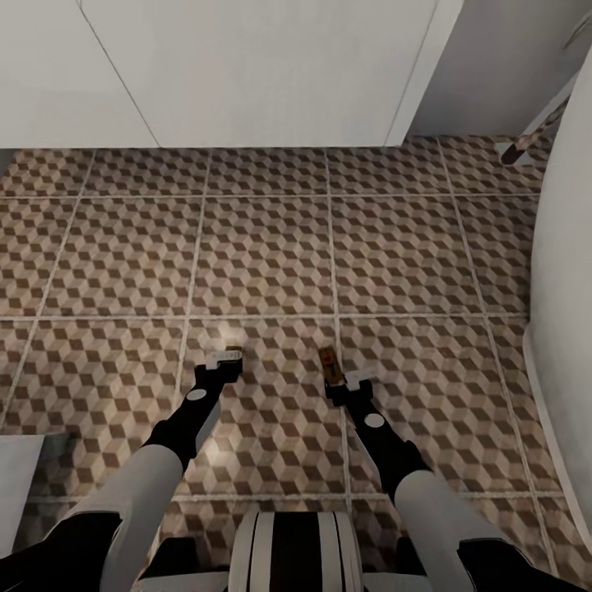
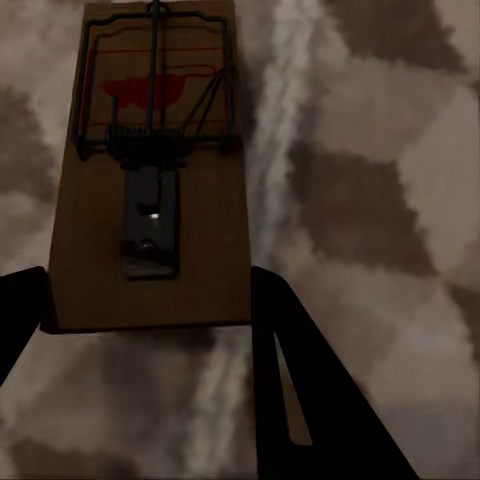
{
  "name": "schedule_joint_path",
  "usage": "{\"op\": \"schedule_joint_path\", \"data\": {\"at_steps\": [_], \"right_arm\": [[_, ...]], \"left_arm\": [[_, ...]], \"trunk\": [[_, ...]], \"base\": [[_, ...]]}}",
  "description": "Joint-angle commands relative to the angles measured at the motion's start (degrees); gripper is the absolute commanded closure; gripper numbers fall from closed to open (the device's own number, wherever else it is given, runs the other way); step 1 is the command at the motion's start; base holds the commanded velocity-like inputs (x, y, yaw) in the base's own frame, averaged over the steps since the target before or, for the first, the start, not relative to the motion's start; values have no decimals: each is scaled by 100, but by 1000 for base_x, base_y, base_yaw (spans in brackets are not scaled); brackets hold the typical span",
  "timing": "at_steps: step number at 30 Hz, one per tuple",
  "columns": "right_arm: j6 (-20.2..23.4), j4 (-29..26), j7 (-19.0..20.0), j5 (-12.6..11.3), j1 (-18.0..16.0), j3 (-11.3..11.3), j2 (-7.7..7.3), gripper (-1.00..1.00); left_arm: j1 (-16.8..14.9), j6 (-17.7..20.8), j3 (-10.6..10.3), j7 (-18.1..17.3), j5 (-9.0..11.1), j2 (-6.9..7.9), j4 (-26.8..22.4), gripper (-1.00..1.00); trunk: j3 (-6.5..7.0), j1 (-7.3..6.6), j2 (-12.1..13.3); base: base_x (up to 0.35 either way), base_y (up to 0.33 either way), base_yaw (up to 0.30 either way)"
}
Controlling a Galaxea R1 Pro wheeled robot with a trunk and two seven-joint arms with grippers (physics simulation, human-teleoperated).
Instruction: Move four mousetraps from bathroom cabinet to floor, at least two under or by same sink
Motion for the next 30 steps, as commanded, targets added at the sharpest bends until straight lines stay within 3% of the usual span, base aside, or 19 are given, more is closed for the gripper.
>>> {"op": "schedule_joint_path", "data": {"at_steps": [1,5,10,14,30], "right_arm": [[3,56,-15,34,-1,-14,1,100],[-10,56,-15,34,-1,-14,1,100],[-663,109,-10,29,-1,-14,-6,100],[-869,123,-7,26,-1,-8,-1,100],[-955,111,-7,34,-1,-7,1,100]], "left_arm": [[-3,-20,21,23,-46,-5,7,100],[-3,-28,21,23,-46,-5,19,100],[-3,-29,24,23,-46,-5,23,100],[-3,-30,24,23,-46,-5,80,100],[-2,-38,21,23,-55,-5,110,100]], "trunk": [[-34,3,-2],[-96,8,-5],[-99,8,-5],[-99,8,-5],[-99,8,-5]], "base": [[0,0,0],[0,0,0],[0,0,0],[0,0,0],[0,0,0]]}}
